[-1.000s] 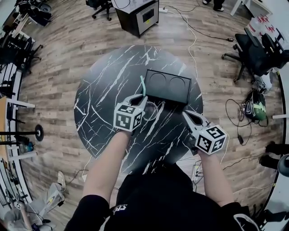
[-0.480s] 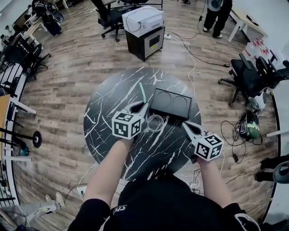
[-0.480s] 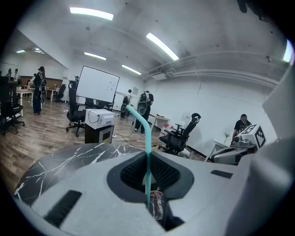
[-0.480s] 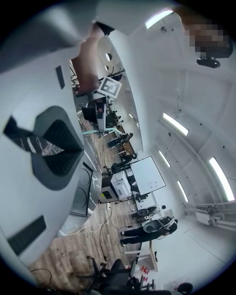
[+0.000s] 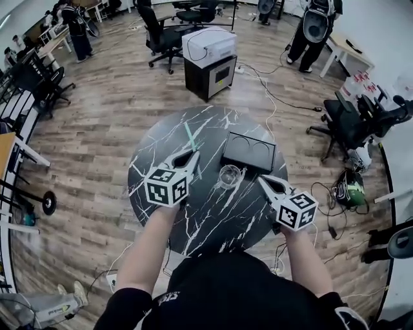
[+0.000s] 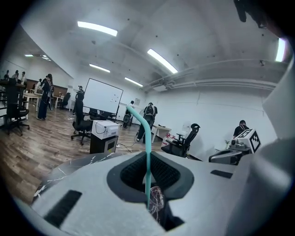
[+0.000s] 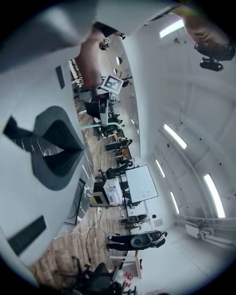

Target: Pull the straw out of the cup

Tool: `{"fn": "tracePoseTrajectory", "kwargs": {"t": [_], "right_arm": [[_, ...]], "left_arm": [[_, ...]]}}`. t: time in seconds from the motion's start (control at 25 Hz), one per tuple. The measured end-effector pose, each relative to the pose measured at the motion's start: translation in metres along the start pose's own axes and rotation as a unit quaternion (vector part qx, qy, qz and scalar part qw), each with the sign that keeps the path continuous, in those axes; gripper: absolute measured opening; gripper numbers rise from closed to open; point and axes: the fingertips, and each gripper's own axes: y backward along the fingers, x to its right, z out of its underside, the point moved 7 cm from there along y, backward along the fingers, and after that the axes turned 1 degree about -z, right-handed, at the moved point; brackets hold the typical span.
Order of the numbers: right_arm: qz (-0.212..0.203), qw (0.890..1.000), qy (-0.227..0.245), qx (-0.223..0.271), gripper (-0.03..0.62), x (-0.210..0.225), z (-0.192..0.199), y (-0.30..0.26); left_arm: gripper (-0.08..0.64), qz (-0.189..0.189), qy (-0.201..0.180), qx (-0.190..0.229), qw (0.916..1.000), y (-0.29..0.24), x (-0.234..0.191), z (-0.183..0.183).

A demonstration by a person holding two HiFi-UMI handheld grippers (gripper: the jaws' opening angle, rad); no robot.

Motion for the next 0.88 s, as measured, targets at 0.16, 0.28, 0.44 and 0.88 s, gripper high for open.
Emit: {"fn": "tracePoseTrajectory", "kwargs": {"t": [0.16, 0.28, 0.44, 0.88], "right_arm": [[0.015, 1.0, 0.013, 0.019, 0.006, -0.018, -0.014, 0.014], [0.025, 0.999, 0.021, 0.031, 0.006, -0.025, -0.023, 0.026], [0.032, 0.998, 0.026, 0.049, 0.006, -0.024, -0.037, 0.042], [0.001, 0.996, 0.028, 0.08, 0.006, -0.005, -0.063, 0.053]], "left_arm": [[0.032, 0.006, -0.004, 0.016, 0.9998, 0.027, 0.002, -0.007], [0.032, 0.012, -0.02, 0.027, 0.9993, 0.045, 0.006, -0.013], [0.032, 0.008, -0.023, 0.046, 0.9986, 0.062, 0.01, -0.021], [0.032, -0.032, -0.031, 0.072, 0.9964, 0.079, 0.031, -0.037]]}}
